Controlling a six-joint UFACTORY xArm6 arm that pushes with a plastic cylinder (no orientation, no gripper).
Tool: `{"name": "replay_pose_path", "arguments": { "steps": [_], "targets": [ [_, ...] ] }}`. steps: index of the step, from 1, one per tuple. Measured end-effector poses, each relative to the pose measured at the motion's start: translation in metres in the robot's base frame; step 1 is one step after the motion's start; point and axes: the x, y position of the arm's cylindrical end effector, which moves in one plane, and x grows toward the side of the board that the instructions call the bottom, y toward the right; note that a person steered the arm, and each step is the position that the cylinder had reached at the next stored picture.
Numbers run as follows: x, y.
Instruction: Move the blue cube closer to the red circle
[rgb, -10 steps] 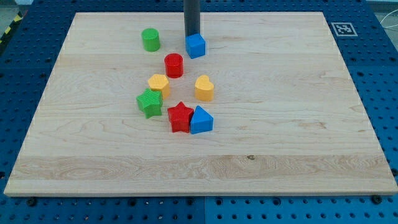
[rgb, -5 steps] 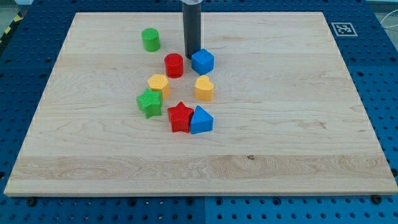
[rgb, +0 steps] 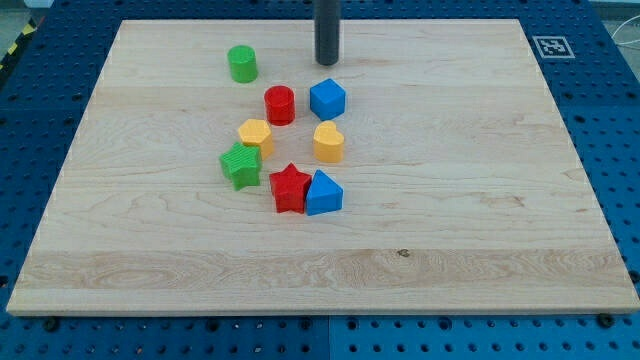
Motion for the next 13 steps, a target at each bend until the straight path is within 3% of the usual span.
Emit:
{"name": "replay_pose_path", "arguments": {
  "steps": [4, 13],
  "targets": [
    [0.059, 0.035],
    [0.102, 0.031]
  ]
}}
